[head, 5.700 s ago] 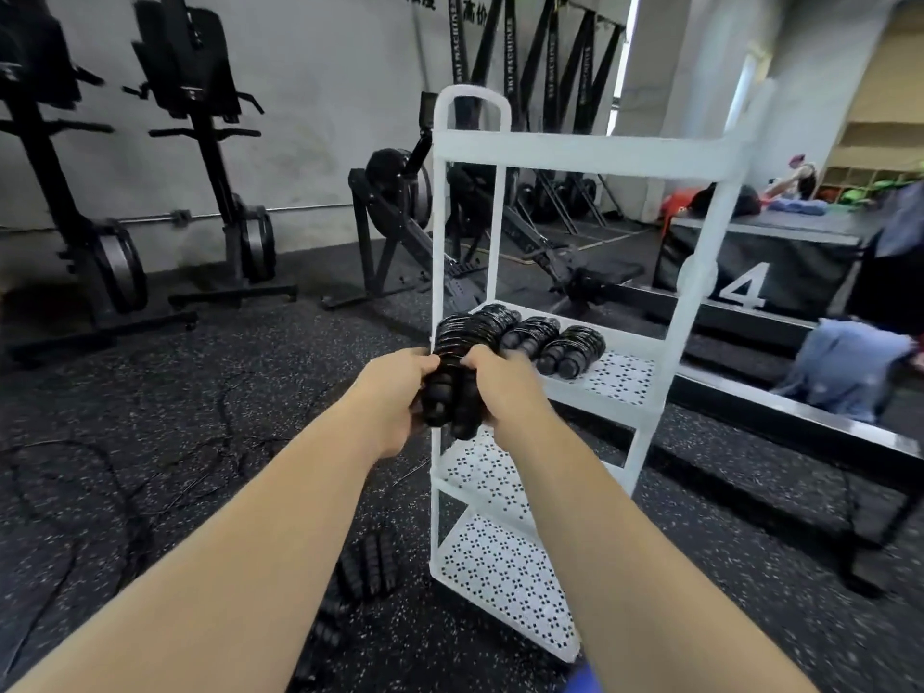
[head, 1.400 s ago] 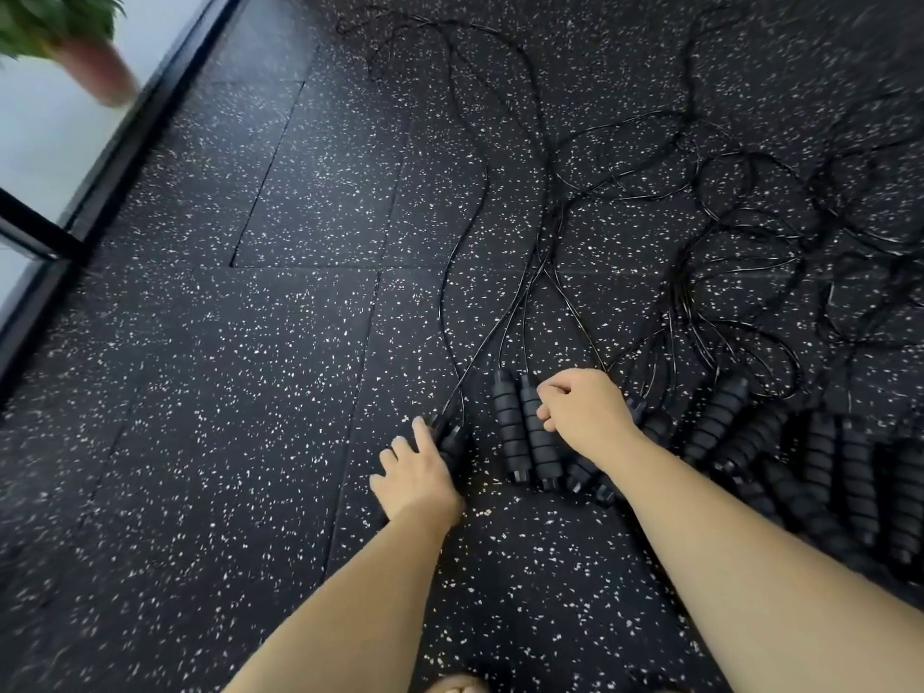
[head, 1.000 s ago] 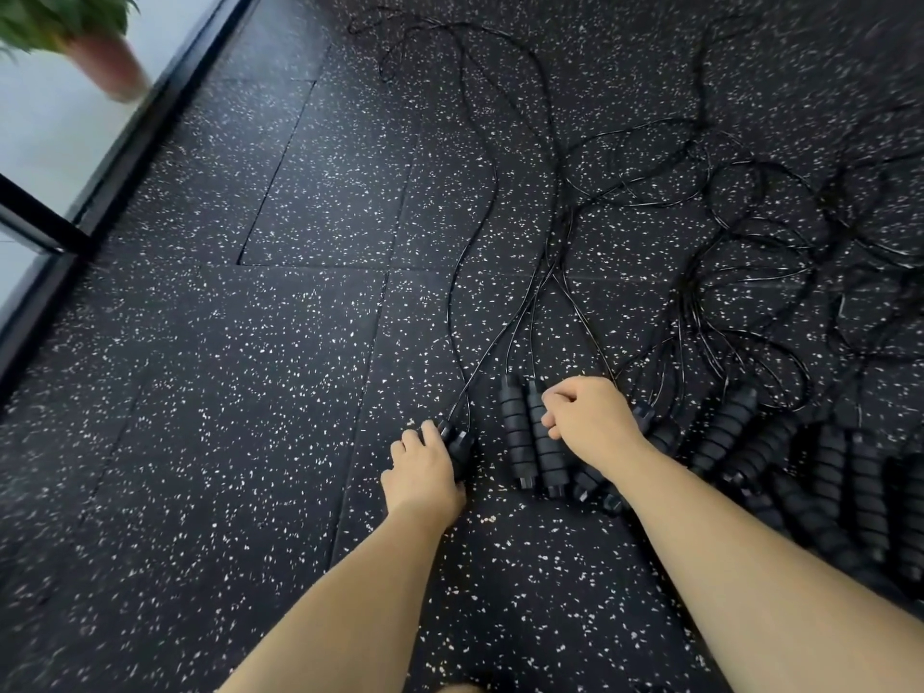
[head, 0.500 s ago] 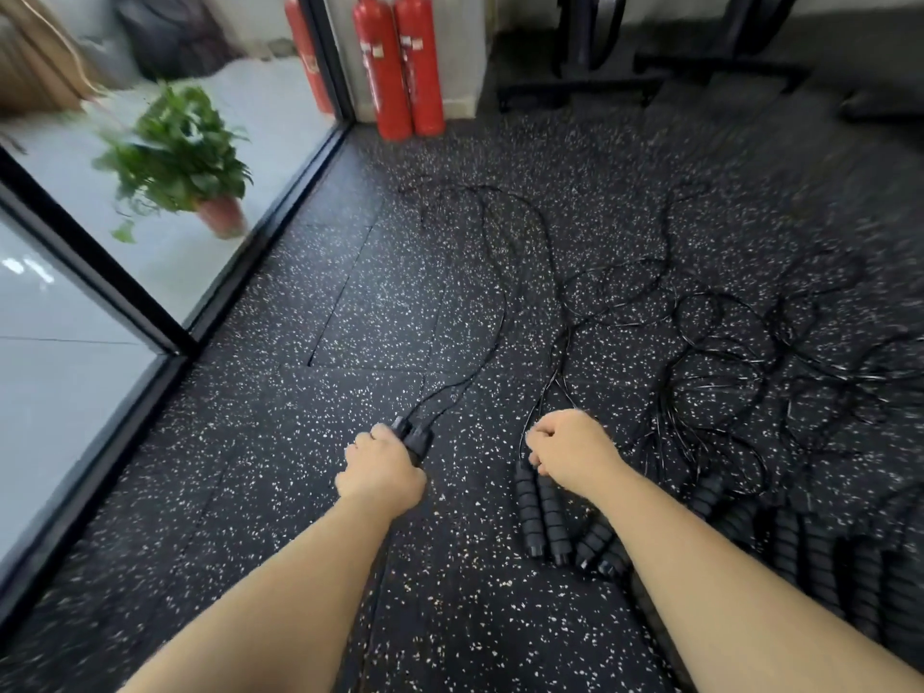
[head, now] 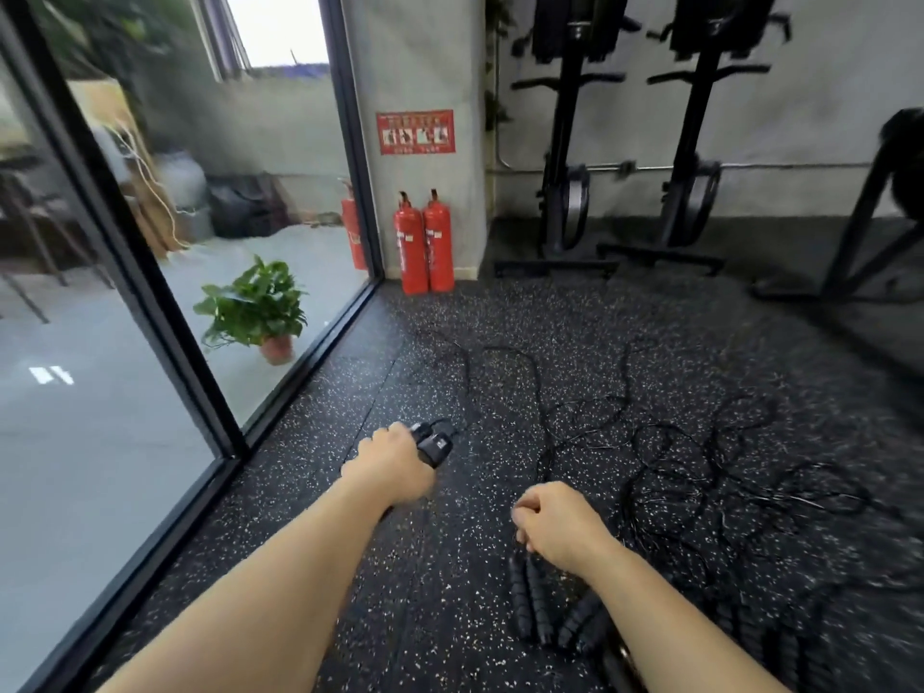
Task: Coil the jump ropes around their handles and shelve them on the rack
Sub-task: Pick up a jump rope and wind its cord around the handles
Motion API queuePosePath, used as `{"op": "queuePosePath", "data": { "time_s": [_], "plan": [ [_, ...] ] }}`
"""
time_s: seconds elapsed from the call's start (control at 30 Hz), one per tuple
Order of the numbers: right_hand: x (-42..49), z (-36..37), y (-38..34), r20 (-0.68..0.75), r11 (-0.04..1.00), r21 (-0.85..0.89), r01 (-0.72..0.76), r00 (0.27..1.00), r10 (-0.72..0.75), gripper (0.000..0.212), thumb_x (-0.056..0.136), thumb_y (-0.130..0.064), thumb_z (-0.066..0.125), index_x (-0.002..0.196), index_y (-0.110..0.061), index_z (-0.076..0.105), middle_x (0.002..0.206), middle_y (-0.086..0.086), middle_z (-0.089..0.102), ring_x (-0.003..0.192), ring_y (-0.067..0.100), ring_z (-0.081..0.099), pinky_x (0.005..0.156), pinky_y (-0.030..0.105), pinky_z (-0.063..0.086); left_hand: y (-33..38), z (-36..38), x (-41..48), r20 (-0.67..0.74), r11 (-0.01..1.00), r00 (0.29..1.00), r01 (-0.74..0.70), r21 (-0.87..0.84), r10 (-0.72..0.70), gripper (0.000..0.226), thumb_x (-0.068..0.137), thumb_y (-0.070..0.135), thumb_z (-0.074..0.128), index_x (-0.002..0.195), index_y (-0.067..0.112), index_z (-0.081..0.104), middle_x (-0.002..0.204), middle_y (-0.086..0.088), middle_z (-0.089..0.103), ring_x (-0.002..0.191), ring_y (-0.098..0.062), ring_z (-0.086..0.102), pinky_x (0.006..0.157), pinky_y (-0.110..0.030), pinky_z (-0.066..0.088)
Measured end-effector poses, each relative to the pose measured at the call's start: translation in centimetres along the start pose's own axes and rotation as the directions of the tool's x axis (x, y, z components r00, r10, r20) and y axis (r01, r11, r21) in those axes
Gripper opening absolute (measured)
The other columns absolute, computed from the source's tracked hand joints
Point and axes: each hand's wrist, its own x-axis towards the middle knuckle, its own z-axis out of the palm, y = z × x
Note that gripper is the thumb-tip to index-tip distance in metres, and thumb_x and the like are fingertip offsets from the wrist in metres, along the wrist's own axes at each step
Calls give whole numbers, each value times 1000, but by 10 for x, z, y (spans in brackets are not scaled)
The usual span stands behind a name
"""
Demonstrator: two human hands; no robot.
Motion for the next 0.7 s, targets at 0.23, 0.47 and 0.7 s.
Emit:
{"op": "queuePosePath", "data": {
  "time_s": [0.23, 0.47, 0.7],
  "plan": [
    [-42, -20, -38, -65, 997, -12, 70, 995, -70, 22, 98, -25, 44, 108, -23, 63, 99, -2, 69, 92, 21, 64, 84, 41, 54, 6, -53, -45, 34, 995, 996, -84, -44, 85, 60, 71, 25, 77, 119, 15, 43, 117, -6, 52, 107, -30, 53, 94, -46, 50],
    [-47, -27, -80, -244, 984, 104, 147, 963, -118, 67, 99, -20, 47, 153, -12, 8, 155, 8, 27, 141, 26, 30, 111, 41, 32, 20, -91, -82, 150, 969, 964, -198, -150, 220, 46, 76, 11, 75, 112, 13, 46, 96, -5, 51, 75, -20, 56, 53, -29, 46],
    [-29, -34, -94, -365, 893, 355, 277, 920, -141, 3, 89, -23, 51, 91, -21, 53, 92, 1, 60, 91, 23, 56, 78, 39, 44, 27, -113, -86, 277, 806, 898, -129, -578, 343, 39, 65, 6, 72, 103, 2, 63, 86, -13, 60, 69, -24, 53, 63, -29, 46]
  ]
}}
